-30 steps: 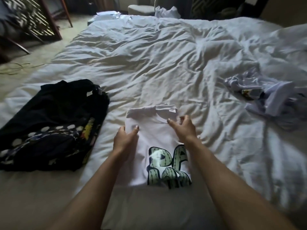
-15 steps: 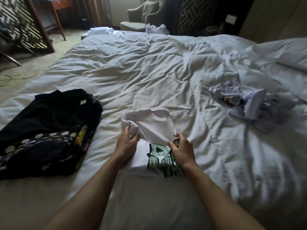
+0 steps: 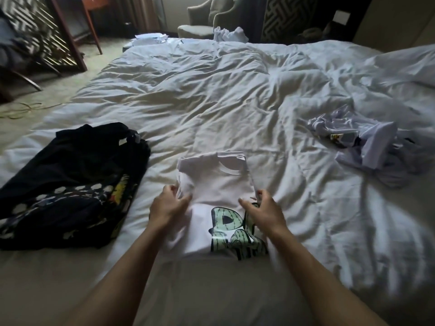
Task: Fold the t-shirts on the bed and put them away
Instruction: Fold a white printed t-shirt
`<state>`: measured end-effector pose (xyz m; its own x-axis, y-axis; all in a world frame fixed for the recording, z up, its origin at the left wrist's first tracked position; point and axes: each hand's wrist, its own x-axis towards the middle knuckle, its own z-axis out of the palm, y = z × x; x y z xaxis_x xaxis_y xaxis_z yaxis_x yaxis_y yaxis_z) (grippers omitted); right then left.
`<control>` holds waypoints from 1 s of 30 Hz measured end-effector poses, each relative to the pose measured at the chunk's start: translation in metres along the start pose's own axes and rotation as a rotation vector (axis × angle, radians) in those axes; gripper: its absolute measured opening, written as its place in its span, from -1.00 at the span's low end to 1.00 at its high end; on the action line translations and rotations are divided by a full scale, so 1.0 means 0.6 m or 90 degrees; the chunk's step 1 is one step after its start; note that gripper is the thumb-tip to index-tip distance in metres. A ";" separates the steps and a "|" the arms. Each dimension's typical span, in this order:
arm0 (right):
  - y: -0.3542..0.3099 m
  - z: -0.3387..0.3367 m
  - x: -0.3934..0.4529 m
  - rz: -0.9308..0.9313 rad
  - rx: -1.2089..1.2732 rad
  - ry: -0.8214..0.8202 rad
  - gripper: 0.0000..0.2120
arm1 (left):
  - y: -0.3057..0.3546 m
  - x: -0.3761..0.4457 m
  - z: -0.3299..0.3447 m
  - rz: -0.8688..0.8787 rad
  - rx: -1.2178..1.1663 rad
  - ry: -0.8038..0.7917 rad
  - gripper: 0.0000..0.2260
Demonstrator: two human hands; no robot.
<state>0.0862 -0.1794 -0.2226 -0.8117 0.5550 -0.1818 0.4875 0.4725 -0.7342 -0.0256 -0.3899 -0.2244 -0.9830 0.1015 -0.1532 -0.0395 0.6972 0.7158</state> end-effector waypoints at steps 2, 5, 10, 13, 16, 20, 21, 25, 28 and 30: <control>-0.014 -0.016 0.035 0.008 0.045 0.007 -0.34 | 0.009 0.040 -0.010 -0.055 -0.104 0.001 -0.50; -0.045 -0.025 0.099 0.054 0.205 -0.039 -0.28 | 0.035 0.097 -0.005 -0.082 -0.258 -0.003 -0.51; -0.061 0.011 0.217 0.045 0.277 -0.015 -0.71 | 0.059 0.173 0.016 -0.015 -0.359 -0.093 -0.58; -0.064 0.013 0.266 0.031 0.298 0.027 -0.81 | 0.066 0.231 0.028 0.030 -0.359 -0.082 -0.63; -0.073 0.002 0.305 0.015 0.306 0.063 -0.80 | 0.083 0.276 0.047 0.041 -0.340 -0.059 -0.56; -0.082 0.012 0.278 -0.048 0.093 0.098 -0.39 | 0.111 0.254 0.071 0.068 0.009 0.078 -0.46; -0.082 0.014 0.254 -0.089 -0.010 0.102 -0.28 | 0.121 0.227 0.073 0.100 0.105 0.091 -0.41; -0.070 0.030 0.112 -0.200 -0.318 0.035 -0.24 | 0.116 0.099 0.072 0.261 0.343 0.050 -0.40; -0.042 0.048 0.025 -0.251 -0.365 0.083 -0.32 | 0.084 0.004 0.061 0.307 0.382 0.039 -0.45; -0.020 0.060 0.013 -0.260 -0.392 0.060 -0.35 | 0.048 -0.022 0.060 0.289 0.412 -0.017 -0.41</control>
<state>0.0625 -0.2054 -0.2386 -0.9497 0.2955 0.1041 0.2665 0.9366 -0.2275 -0.0074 -0.3454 -0.2264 -0.8734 0.4855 0.0372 0.4841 0.8573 0.1751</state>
